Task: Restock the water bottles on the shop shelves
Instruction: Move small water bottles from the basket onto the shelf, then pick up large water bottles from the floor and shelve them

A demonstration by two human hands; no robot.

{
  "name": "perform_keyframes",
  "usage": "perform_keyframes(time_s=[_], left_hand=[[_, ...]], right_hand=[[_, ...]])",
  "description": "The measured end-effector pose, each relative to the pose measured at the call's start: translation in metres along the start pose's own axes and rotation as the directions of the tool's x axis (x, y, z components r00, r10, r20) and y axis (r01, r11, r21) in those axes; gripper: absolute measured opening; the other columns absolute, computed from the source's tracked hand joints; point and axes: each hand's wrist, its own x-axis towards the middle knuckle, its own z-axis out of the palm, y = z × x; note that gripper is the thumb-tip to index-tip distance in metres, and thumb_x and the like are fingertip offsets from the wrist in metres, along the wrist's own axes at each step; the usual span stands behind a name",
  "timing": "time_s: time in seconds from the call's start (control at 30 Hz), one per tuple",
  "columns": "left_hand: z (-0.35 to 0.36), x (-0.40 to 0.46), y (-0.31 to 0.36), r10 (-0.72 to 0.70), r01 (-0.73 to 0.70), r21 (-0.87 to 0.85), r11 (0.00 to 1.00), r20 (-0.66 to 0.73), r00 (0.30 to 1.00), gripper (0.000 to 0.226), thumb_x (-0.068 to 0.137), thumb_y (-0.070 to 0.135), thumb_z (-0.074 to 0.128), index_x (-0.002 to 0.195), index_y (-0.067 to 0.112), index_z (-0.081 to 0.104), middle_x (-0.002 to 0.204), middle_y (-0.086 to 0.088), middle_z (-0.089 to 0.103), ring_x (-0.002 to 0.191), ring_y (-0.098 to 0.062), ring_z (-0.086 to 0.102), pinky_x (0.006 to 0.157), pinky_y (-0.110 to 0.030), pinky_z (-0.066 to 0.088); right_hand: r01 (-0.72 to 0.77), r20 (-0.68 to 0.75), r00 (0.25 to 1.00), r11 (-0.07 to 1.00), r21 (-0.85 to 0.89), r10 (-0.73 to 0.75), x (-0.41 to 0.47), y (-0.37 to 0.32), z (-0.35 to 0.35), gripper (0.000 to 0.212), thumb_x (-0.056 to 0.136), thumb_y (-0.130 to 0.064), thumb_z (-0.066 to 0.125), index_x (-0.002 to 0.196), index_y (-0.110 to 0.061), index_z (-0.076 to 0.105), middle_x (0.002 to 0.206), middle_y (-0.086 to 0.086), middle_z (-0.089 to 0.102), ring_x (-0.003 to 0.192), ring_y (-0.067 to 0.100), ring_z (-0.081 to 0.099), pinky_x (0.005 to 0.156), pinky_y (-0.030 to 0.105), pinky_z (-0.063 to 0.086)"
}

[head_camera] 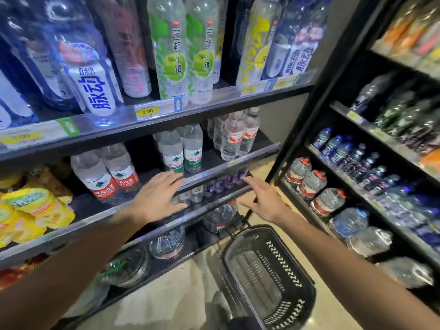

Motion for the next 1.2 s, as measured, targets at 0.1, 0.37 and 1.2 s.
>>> perform_keyframes(time_s=[0.1,0.37,1.2], left_hand=[[-0.011,0.013,0.031,0.116,-0.117,0.027,0.993,0.031,0.993,0.086,0.091,0.073,0.047,0.159,0.023,0.029,0.166,0.000,0.027,0.155,-0.023,0.018,0.128,-0.041,0.014],[-0.038,0.068,0.163,0.423,-0.428,0.093,0.899,0.064,0.904,0.095,0.085,0.087,0.021,0.158,0.026,0.032,0.165,0.003,0.029,0.155,-0.021,0.017,0.128,-0.043,0.011],[0.011,-0.049,0.900,0.979,-0.991,-0.046,0.123,0.169,0.114,0.087,0.093,0.079,0.026,0.161,0.026,0.019,0.168,0.002,0.021,0.155,-0.019,0.016,0.126,-0.038,0.009]], right_hand=[[-0.048,-0.037,0.998,0.995,-0.082,0.046,-0.045,0.014,-0.012,0.084,0.093,-0.066,0.055,0.159,-0.019,0.032,0.164,0.007,0.035,0.152,0.024,0.029,0.126,0.037,0.022],[-0.326,-0.166,0.936,0.943,-0.069,0.312,-0.178,0.082,-0.047,0.081,0.095,-0.068,0.050,0.161,-0.026,0.027,0.167,0.002,0.027,0.154,0.023,0.021,0.126,0.037,0.013],[-0.886,-0.349,0.011,0.170,0.430,0.937,-0.891,0.219,-0.026,0.074,0.098,-0.059,0.055,0.158,-0.022,0.034,0.164,0.001,0.034,0.151,0.021,0.029,0.122,0.035,0.026]])
